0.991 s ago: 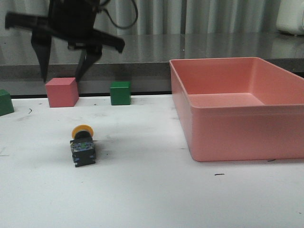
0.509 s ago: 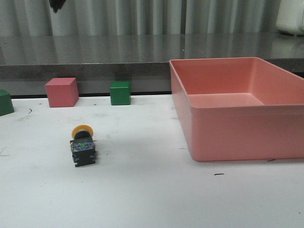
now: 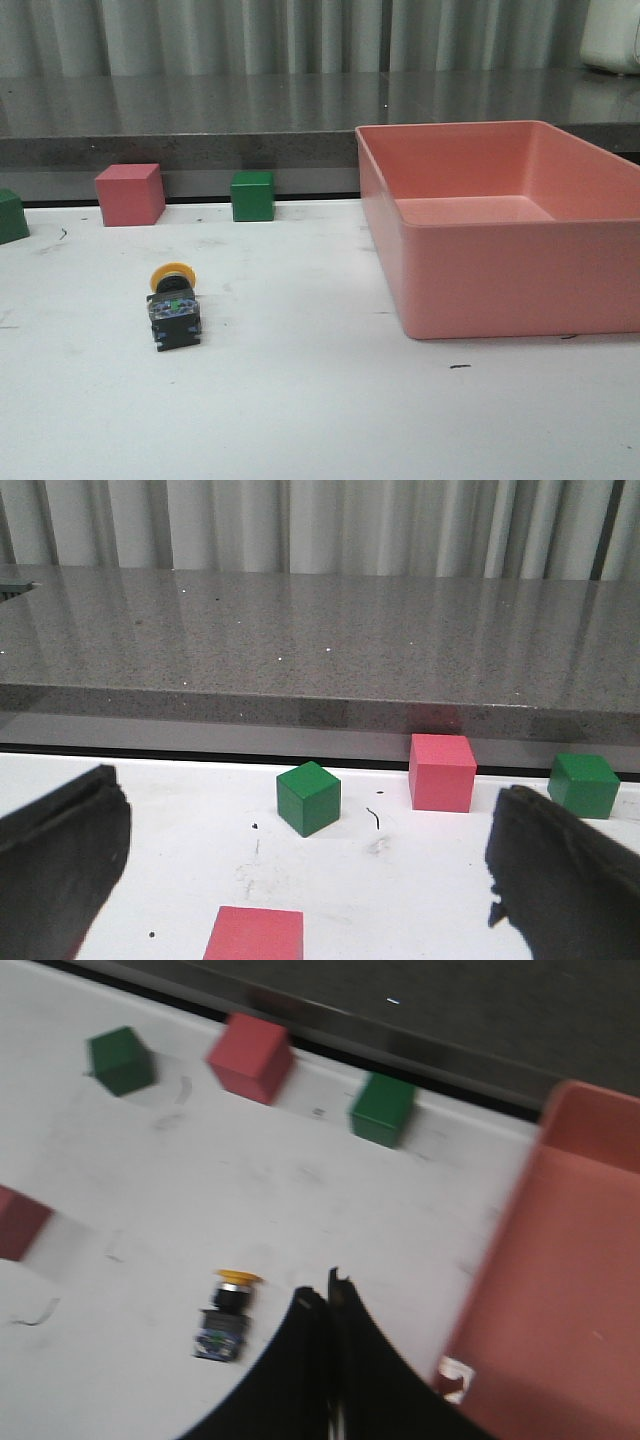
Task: Place and stand button with both arms
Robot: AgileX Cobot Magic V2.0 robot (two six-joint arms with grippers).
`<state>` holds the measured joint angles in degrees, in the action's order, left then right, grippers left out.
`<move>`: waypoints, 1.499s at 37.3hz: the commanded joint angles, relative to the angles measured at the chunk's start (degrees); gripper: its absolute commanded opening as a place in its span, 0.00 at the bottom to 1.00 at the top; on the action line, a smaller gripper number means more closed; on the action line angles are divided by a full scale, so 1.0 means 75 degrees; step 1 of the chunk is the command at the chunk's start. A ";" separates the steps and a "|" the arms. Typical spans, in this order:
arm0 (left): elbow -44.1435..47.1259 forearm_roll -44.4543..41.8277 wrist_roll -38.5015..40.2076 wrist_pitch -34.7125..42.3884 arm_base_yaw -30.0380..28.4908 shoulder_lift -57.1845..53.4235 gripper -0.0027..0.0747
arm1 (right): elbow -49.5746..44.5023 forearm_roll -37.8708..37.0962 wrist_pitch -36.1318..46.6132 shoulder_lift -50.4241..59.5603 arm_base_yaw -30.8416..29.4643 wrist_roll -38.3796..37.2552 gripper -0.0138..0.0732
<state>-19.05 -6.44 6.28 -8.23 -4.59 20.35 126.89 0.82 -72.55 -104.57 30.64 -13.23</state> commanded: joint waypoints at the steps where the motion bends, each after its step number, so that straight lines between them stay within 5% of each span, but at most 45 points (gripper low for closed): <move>1: -0.0274 0.0065 0.0021 0.0648 -0.0019 0.0112 0.93 | -0.1020 -0.0221 -0.0578 0.1051 -0.0724 0.0111 0.08; 15: -0.0274 0.0065 0.0021 0.0648 -0.0019 0.0112 0.93 | -0.5908 -0.0573 0.1058 0.3546 -0.3245 0.0111 0.08; 38: -0.0274 0.0065 0.0021 0.0648 -0.0019 0.0112 0.93 | -1.2525 -0.0677 0.7975 0.8533 -0.3281 0.0758 0.08; 56: -0.0274 0.0065 0.0021 0.0648 -0.0019 0.0112 0.93 | -1.4161 -0.0667 0.9148 1.1928 -0.3281 0.0750 0.08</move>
<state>-19.05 -6.44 6.28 -8.23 -4.59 20.35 19.16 -3.50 -9.47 -15.81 6.39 -8.32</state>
